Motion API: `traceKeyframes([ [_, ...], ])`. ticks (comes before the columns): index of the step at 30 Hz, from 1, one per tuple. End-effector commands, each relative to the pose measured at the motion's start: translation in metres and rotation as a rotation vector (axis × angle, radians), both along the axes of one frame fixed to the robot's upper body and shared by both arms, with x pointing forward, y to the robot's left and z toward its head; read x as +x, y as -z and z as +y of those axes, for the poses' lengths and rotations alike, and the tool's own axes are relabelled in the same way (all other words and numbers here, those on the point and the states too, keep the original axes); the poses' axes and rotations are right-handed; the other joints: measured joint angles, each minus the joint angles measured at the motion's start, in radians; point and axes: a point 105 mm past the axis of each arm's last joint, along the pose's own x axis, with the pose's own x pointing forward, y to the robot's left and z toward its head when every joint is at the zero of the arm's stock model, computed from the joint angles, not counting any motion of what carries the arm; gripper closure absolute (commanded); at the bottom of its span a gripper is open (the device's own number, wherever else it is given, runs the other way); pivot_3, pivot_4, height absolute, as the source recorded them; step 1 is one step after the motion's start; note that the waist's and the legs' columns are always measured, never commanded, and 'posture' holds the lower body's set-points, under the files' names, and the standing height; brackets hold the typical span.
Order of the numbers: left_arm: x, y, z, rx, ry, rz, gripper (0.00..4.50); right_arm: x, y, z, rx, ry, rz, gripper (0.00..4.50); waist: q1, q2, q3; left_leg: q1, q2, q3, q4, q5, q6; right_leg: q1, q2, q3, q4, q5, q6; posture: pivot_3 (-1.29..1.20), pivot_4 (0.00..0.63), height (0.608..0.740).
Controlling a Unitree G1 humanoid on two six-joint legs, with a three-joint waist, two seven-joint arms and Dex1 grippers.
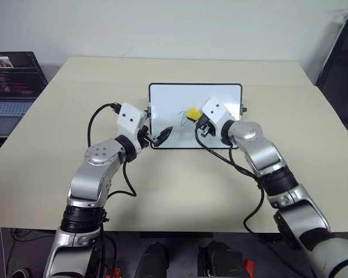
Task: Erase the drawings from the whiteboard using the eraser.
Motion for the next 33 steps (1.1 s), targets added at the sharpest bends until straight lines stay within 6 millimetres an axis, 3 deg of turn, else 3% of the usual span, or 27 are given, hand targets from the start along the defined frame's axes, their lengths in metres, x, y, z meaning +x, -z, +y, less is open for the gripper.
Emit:
traceKeyframes([
  [1, -0.004, -0.002, -0.002, 0.036, 0.026, -0.016, 0.0, 0.012, -0.012, 0.003, -0.063, 0.002, -0.084, 3.39, 0.0, 0.0, 0.0, 0.0, 0.0, 0.0, 0.0, 0.0, 0.0, 0.0, 0.0, 0.0, 0.0, 0.0, 0.0, 0.0, 0.15, 0.74],
  [4, -0.005, 0.001, -0.002, 0.037, 0.031, -0.011, 0.0, 0.017, -0.005, -0.002, -0.128, -0.003, -0.08, 3.39, 0.0, 0.0, 0.0, 0.0, 0.0, 0.0, 0.0, 0.0, 0.0, 0.0, 0.0, 0.0, 0.0, 0.0, 0.0, 0.0, 0.15, 0.74],
  [10, -0.007, 0.008, 0.001, 0.036, 0.022, 0.001, 0.0, 0.006, 0.024, -0.017, -0.351, -0.087, -0.062, 3.39, 0.001, 0.0, 0.0, 0.0, 0.0, 0.0, 0.001, 0.0, 0.0, 0.001, 0.0, 0.0, 0.0, 0.0, 0.0, 0.0, 0.15, 0.74],
  [14, -0.008, 0.01, 0.0, 0.033, 0.026, 0.007, 0.0, 0.006, 0.02, -0.018, -0.412, -0.101, -0.099, 3.39, 0.001, 0.0, 0.0, 0.001, 0.0, 0.0, 0.001, 0.0, 0.0, 0.001, 0.0, 0.0, 0.001, 0.0, 0.0, 0.0, 0.15, 0.74],
  [20, -0.008, 0.012, -0.001, 0.031, 0.037, 0.014, 0.0, 0.019, -0.006, -0.024, -0.376, -0.019, -0.192, 3.39, 0.001, 0.0, 0.0, 0.003, 0.0, 0.0, 0.001, 0.0, 0.0, 0.002, 0.0, 0.0, 0.002, 0.0, 0.0, 0.0, 0.15, 0.74],
  [28, -0.009, 0.014, -0.005, 0.024, 0.053, 0.023, 0.0, -0.009, 0.03, -0.018, -0.483, -0.204, -0.025, 3.39, 0.002, 0.0, 0.0, 0.003, 0.0, 0.0, 0.001, 0.0, 0.0, 0.002, 0.0, 0.0, 0.001, 0.0, 0.0, 0.0, 0.15, 0.74],
  [33, -0.01, 0.013, -0.005, 0.025, 0.057, 0.025, 0.0, -0.004, 0.02, -0.022, -0.457, -0.142, -0.08, 3.39, 0.0, 0.0, 0.0, 0.003, 0.0, 0.0, 0.001, 0.0, 0.0, 0.003, 0.0, 0.0, 0.002, 0.0, 0.0, 0.0, 0.15, 0.74],
])
